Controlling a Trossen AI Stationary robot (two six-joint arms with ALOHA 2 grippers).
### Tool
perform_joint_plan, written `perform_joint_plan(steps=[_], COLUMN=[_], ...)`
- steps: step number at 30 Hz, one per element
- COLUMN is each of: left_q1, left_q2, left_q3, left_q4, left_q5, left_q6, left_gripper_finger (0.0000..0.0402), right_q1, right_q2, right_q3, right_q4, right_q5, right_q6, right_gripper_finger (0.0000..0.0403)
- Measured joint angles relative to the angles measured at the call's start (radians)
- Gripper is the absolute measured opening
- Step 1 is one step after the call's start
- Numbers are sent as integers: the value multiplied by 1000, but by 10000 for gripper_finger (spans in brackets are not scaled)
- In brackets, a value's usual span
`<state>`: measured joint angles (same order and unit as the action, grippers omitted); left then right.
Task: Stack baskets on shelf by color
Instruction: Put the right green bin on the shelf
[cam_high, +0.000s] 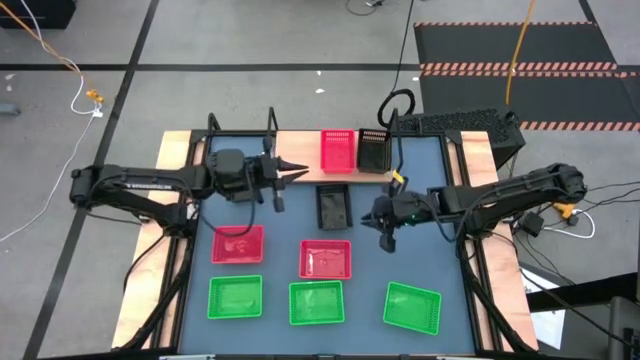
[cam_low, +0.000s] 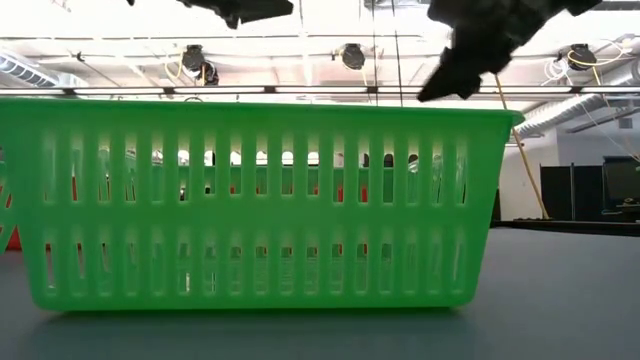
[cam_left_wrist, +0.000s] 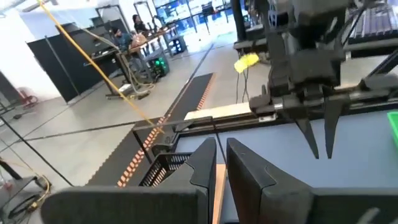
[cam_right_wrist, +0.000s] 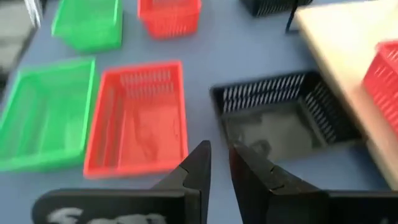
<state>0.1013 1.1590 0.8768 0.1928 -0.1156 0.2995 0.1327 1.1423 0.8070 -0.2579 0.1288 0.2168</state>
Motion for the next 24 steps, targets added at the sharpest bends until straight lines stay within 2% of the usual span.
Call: perform_joint_plan(steps=[5, 9, 12, 16, 24], left_q1=[-16, -25, -25, -24, 21], left_q2=[-65, -91, -102, -98, -58], left_q3=[0, 0, 0, 0, -1], left_q4=[-76, -107, -102, -100, -4], left_q5=[0, 0, -1, -1, -1], left_q6=[-3, -2, -2, 3, 92], left_gripper_finger=[42, 42, 42, 42, 42], right_q1=[89, 179, 223, 253, 349], right_q2=[0, 0, 2, 14, 8], right_q3=[0, -1, 12, 64, 74], right_q4=[-153, -158, -195, -320, -546], right_q5=[-1, 12, 69, 82, -13], right_q6=[-67, 24, 234, 566, 1104], right_gripper_finger=[54, 51, 44, 41, 59])
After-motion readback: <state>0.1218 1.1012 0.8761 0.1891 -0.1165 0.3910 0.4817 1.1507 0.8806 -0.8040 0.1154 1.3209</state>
